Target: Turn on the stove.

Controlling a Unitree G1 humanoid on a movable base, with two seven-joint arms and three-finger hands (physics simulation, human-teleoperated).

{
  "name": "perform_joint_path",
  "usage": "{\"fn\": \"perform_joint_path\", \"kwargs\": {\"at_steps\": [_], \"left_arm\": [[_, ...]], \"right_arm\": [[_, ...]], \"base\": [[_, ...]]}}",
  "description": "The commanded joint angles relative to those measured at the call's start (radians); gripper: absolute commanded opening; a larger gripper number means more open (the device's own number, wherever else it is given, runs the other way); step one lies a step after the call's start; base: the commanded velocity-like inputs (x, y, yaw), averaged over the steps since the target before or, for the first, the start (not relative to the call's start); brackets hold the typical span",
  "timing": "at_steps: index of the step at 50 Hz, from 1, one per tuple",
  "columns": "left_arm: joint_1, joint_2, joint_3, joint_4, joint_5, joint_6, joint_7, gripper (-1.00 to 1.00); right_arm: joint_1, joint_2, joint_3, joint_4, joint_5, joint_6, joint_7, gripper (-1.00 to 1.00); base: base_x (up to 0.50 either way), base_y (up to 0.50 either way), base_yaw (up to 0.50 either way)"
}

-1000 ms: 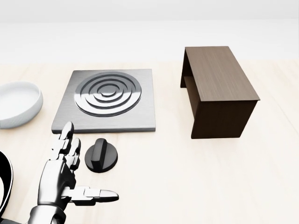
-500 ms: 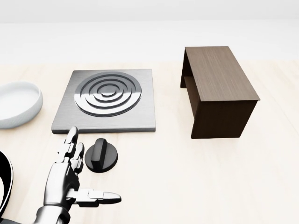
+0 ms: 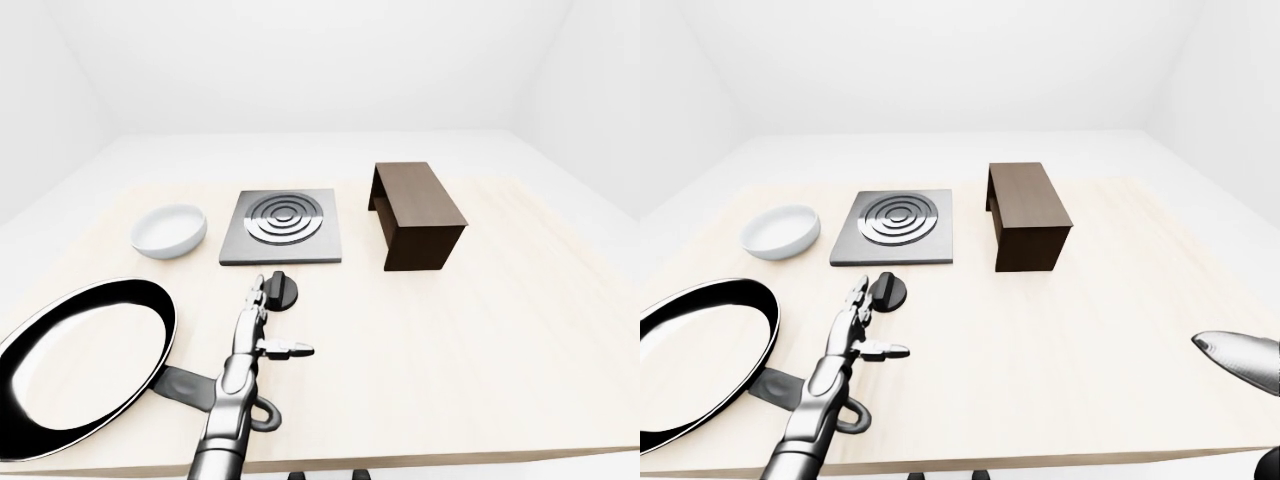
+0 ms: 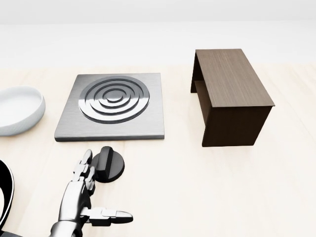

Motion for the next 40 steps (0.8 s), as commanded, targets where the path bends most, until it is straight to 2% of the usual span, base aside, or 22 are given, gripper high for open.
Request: {"fn": "perform_joint_path", "kwargs": {"at_steps": [1,16,30,40], "left_arm": [[-0.015,-0.002,-0.007,0.098,0.015,0.000,0.003,1.00],[-0.009,-0.007,-0.014,0.099,0.026,0.000,0.005,1.00],[0.122,-0.040,-0.106,-0.207,0.058,0.000,-0.009,1.00],[0.179,-0.042,-0.164,-0.330,0.064,0.047,-0.012,1.00]], "right_arm": [[0.016,-0.016,0.007,0.000,0.027,0.000,-0.020,1.00],[0.017,-0.011,0.014,0.000,0.020,0.000,-0.017,1.00],[0.014,-0.010,0.012,0.000,0.018,0.000,-0.015,1.00],[0.012,-0.010,0.016,0.000,0.015,0.000,-0.015,1.00]], "base": [[0.00,0.00,0.00],[0.00,0.00,0.00],[0.00,0.00,0.00],[0.00,0.00,0.00]]}}
